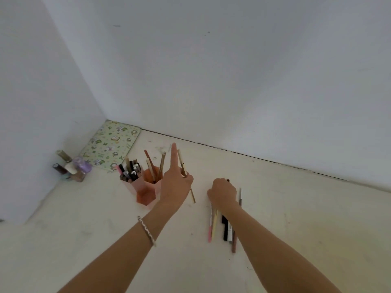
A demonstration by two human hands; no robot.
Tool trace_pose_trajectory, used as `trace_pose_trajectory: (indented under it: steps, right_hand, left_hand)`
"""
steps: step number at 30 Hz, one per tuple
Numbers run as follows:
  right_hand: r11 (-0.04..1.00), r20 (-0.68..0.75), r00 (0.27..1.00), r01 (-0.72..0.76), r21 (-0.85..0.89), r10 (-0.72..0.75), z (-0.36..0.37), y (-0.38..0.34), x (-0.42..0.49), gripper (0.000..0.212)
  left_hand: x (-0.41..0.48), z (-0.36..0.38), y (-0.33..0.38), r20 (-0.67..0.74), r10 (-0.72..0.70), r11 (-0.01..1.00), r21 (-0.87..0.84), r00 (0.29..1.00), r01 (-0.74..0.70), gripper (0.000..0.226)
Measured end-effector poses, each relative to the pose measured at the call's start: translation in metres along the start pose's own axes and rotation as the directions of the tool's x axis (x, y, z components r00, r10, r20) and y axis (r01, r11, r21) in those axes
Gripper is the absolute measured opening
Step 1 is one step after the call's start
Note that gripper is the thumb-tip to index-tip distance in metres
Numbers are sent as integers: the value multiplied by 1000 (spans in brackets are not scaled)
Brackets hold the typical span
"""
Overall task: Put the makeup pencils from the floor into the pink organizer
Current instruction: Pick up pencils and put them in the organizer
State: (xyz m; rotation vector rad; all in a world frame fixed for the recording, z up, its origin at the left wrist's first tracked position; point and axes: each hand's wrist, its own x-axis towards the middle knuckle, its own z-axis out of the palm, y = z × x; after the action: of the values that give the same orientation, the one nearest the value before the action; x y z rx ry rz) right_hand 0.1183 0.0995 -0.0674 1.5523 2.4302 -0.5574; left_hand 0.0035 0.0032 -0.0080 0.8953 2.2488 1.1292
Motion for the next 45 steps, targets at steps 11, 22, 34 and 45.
trace_pose_trajectory:
  steps: [11,22,34,45]
  right_hand:
    - [637,-452,890,319,702,53,-85,-37,8,13]
    - [375,-587,809,551,746,-21,-75,-115,-26,13]
    - [743,-612,782,479,468,-119,-36,-95,-31,8]
    - [659,-448,889,280,698,97,-60,26,-26,21]
  left_hand:
    - [47,-93,3,-344,243,970,85,907,-227,46]
    - [45,-113,-20,-200,371,739,655,907,-157,38]
    - [13,-91,9,-205,462,832,438,863,-341,23]
    - [-41,68,9,382,56,867,439,922,-235,26]
